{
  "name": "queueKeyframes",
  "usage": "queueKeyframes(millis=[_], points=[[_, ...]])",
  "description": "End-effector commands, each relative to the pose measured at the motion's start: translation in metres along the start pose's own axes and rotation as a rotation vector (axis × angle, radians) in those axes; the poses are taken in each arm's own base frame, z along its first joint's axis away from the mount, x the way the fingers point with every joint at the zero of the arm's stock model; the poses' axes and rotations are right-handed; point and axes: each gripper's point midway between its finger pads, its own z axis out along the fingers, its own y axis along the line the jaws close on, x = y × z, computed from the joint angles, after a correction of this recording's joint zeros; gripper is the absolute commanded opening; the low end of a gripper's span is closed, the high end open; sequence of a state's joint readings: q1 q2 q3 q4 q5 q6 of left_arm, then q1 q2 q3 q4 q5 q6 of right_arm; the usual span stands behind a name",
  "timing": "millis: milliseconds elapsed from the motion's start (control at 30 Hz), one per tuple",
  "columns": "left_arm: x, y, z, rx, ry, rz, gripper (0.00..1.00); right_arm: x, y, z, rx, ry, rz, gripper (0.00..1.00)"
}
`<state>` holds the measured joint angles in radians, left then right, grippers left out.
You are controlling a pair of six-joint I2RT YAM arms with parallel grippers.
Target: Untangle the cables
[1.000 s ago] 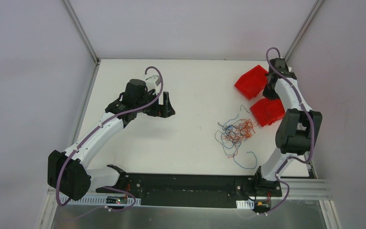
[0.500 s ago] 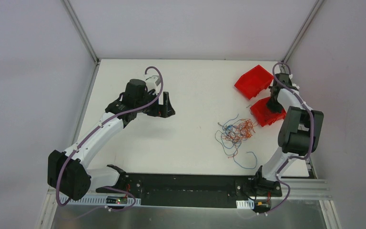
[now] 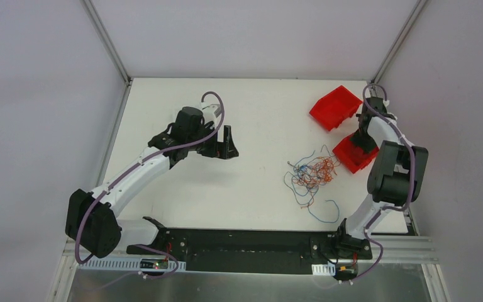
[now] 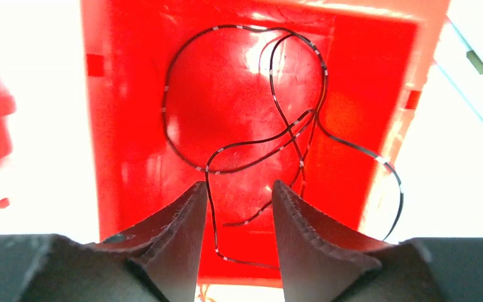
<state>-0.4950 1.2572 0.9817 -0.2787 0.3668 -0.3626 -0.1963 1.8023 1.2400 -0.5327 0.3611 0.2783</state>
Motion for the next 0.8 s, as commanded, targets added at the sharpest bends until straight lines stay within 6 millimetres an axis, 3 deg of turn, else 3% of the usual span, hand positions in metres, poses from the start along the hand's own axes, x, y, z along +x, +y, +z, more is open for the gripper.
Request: queueKeyframes(millis=[0,167,233,300,400,633,767], points=[[0.006,-0.017,0.011,0.048,0.014,-0.008,0.89,-0.033,-0.005,-0.058,-0.093,-0.124,0.057,0.47],[0.018,-0.030,0.025,0.071,0.043,0.006,0.90,-0.030,0.001,-0.099,-0.228,-0.164,0.062,0.65],[0.020,-0.030,0.029,0.052,0.038,0.001,0.97,-0.025,0.008,-0.117,-0.300,-0.189,0.055,0.71],[0.022,-0.032,0.033,0.054,0.019,0.010,0.99,-0.018,0.015,-0.137,-0.360,-0.219,0.036,0.80],[0.024,-0.035,0.040,0.062,-0.021,0.017,0.99,-0.002,0.024,-0.160,-0.425,-0.232,-0.010,0.83],[0.033,-0.054,0.061,0.173,-0.060,-0.098,0.99,0.062,0.035,-0.180,-0.604,-0.140,-0.024,0.82],[0.048,-0.072,0.076,0.197,-0.029,-0.051,0.99,0.099,0.026,-0.172,-0.591,-0.084,-0.019,0.81]])
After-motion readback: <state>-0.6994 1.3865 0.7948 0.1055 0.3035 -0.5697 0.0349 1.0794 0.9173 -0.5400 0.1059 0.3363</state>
